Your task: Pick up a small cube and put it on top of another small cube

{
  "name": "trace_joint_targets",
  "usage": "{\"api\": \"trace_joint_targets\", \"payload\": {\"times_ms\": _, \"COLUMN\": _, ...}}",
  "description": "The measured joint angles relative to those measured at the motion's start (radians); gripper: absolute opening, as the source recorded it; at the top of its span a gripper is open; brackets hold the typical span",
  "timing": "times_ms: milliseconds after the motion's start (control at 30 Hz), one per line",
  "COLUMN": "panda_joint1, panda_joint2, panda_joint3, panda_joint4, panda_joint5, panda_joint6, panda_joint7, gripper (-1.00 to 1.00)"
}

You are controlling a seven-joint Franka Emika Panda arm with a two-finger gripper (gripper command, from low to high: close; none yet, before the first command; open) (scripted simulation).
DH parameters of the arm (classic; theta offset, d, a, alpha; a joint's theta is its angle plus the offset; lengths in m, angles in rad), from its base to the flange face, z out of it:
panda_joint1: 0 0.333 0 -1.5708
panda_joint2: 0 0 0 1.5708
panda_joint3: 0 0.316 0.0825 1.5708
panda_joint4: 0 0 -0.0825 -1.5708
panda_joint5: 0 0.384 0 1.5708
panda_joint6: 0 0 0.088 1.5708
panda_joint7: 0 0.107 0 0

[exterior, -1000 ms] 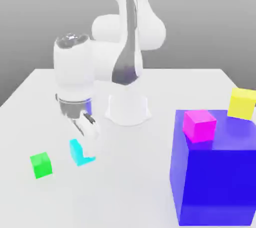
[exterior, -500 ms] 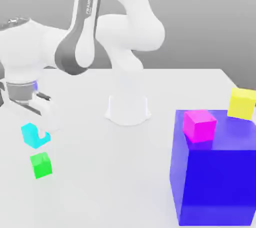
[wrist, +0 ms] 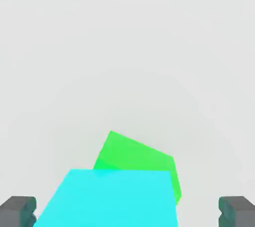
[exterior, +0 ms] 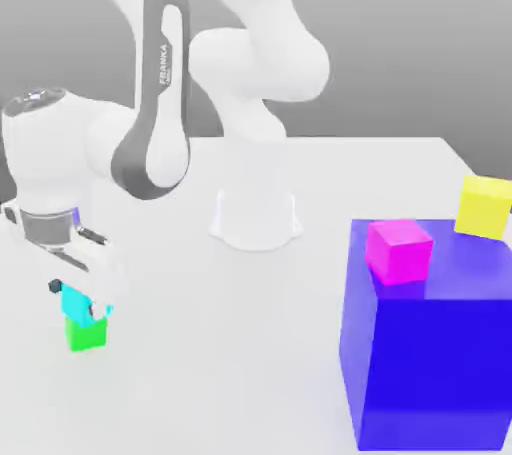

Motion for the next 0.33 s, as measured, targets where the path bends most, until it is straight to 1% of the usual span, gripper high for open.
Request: {"api": "trace_joint_targets", "payload": {"times_ms": 333, "panda_joint1": -0.006, "panda_joint2": -0.198, "panda_joint3": -0.020, "panda_joint4": -0.009, "panda_joint5": -0.113, "panda_joint6": -0.184, "panda_joint7": 0.081, "gripper": 1.00}}
